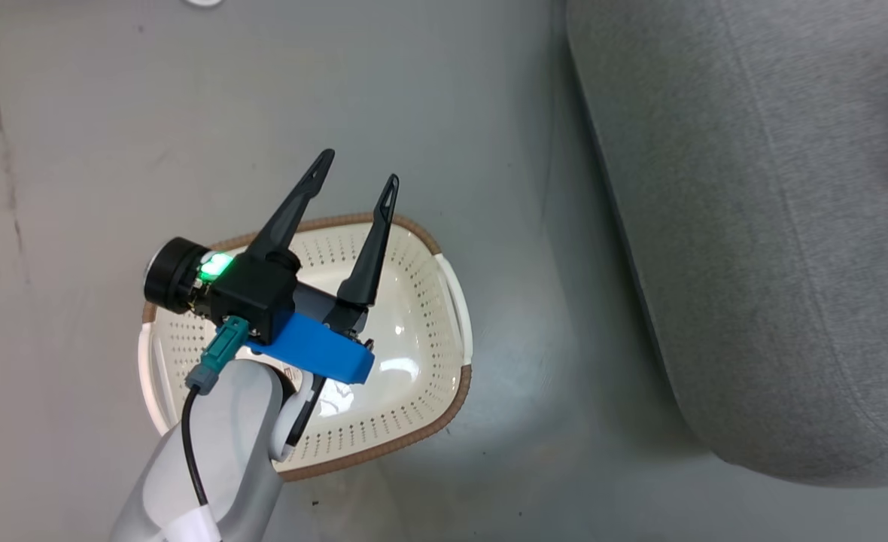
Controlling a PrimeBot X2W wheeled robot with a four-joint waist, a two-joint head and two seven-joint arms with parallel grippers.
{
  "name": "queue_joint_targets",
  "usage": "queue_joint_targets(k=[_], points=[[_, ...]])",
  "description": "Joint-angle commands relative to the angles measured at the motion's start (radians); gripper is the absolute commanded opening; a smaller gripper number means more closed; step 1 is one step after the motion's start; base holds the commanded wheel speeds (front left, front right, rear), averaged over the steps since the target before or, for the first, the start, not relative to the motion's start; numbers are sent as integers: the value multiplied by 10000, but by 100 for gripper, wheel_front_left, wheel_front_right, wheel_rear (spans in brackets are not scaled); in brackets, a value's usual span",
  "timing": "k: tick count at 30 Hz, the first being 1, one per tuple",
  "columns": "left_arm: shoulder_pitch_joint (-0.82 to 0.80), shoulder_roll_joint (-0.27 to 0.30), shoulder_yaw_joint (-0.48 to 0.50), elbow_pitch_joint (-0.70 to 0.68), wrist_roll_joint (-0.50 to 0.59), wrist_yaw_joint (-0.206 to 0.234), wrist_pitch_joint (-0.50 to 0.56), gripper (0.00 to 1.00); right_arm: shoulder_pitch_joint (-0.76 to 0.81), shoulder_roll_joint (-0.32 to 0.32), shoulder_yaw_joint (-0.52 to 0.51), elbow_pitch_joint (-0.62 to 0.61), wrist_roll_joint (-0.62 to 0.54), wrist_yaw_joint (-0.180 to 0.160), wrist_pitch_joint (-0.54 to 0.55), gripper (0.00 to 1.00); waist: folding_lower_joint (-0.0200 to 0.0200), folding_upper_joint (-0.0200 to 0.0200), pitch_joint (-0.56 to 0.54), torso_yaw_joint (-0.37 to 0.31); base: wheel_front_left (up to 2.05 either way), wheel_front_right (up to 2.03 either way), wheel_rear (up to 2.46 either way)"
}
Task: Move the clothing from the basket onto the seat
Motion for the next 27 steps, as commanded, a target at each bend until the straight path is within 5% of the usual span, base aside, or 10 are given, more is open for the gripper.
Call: queue_joint_targets(k=[1, 12, 27], points=[[-217, 58, 23, -100, 85, -17, -29, 100, 267, 138, -97, 242, 18, 1, -201, 0, -1, 0, 488, 259, 0, 0, 0], [-535, 204, 100, -520, 268, -17, -27, 100, 801, 1074, -100, 2361, -260, 1, -1296, 0, -1, 0, 1237, 481, 0, 0, 0], [-416, 133, 184, -424, 297, -18, -27, 100, 326, 1139, 305, 4079, -550, 1, -2137, 0, -1, 0, 1164, 397, 0, 0, 0]])
